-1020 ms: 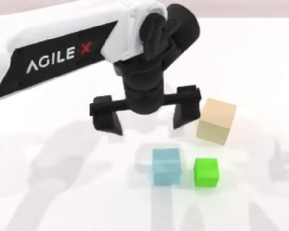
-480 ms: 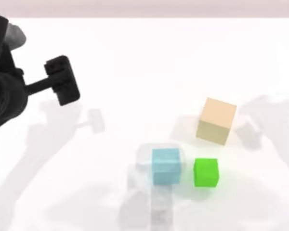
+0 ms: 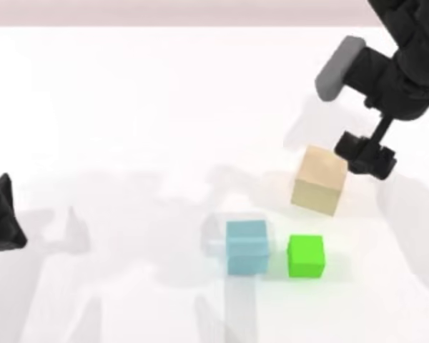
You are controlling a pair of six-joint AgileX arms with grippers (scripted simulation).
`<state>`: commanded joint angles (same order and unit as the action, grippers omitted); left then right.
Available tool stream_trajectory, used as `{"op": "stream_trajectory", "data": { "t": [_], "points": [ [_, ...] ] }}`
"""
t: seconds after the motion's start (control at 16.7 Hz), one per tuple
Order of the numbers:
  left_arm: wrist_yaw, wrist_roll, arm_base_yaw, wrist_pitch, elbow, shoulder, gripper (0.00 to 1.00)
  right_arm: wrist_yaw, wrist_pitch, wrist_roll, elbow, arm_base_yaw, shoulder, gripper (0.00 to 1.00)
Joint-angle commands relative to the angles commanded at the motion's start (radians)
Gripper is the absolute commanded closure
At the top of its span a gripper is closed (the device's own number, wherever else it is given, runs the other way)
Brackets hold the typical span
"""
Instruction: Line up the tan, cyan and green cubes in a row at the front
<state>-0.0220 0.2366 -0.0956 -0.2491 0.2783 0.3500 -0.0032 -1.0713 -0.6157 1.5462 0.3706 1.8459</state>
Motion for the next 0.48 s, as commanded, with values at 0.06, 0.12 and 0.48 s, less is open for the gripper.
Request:
{"op": "stream_trajectory", "data": {
  "t": [0.06, 0.12, 0.48],
  "points": [
    [0.004, -0.044, 0.025, 0.047, -0.060, -0.069, 0.00, 0.000, -0.042, -0.026, 0.066, 0.015, 0.071, 0.00],
    [0.007, -0.086, 0.047, 0.091, -0.113, -0.131, 0.00, 0.001, -0.077, -0.048, 0.124, 0.028, 0.131, 0.00],
    [0.022, -0.235, 0.115, 0.247, -0.277, -0.347, 0.00, 0.006, -0.195, -0.128, 0.339, 0.074, 0.343, 0.00]
  ]
}}
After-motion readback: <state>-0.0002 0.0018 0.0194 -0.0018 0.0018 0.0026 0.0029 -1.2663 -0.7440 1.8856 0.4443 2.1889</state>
